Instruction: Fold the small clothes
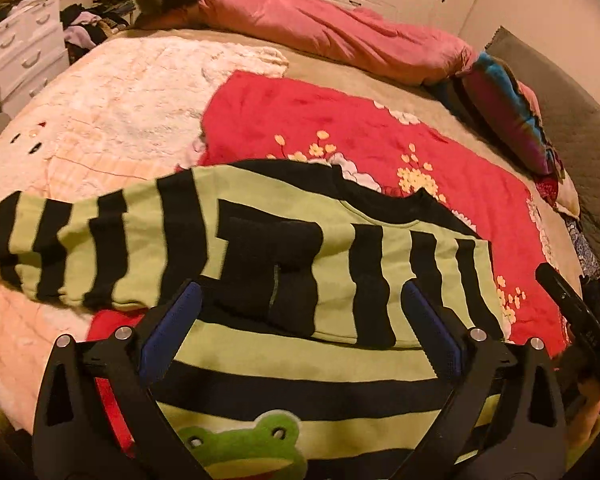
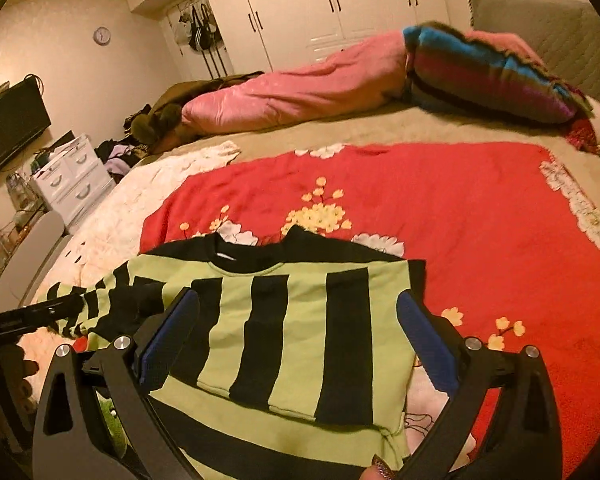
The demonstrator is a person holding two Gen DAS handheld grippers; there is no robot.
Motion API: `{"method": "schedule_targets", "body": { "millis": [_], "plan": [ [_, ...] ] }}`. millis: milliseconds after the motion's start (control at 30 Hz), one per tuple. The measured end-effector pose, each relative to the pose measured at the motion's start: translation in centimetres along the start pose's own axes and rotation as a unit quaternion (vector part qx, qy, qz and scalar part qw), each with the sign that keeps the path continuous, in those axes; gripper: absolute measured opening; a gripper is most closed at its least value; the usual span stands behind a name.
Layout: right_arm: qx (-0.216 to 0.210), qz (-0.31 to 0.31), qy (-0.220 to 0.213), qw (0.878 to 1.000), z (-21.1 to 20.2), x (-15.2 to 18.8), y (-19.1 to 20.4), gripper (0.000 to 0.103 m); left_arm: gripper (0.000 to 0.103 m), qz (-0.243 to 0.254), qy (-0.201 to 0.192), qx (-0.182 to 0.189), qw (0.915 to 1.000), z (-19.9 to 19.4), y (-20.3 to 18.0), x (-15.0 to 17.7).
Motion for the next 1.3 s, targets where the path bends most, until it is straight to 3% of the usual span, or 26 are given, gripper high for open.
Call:
{"method": "schedule_targets", "body": {
  "millis": [800,1300],
  "plan": [
    [-0.002,-0.027,-0.007,1.000,-2.6,0.7,9.8,0.099,0.094,-0.068,-0.015,0.003,0.9976,-4.4,10.1,1.3],
    [-0.022,-0.099,0.029,0.994,-0.6,2.2,18.2,0.099,0.094,-0.145,-0.025,-0.045,0.9881,-4.5,19.7,2.5]
  ]
}}
Point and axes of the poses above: each gripper's, at about its wrist camera, not at the fingertips, and z roughly the way its jaws point, y to its left, x to its underside, the point moved 5 cm from there along z, roughly the way its jaws point, and after that the axes turned 9 degrees about -x, right-handed, at the moved point
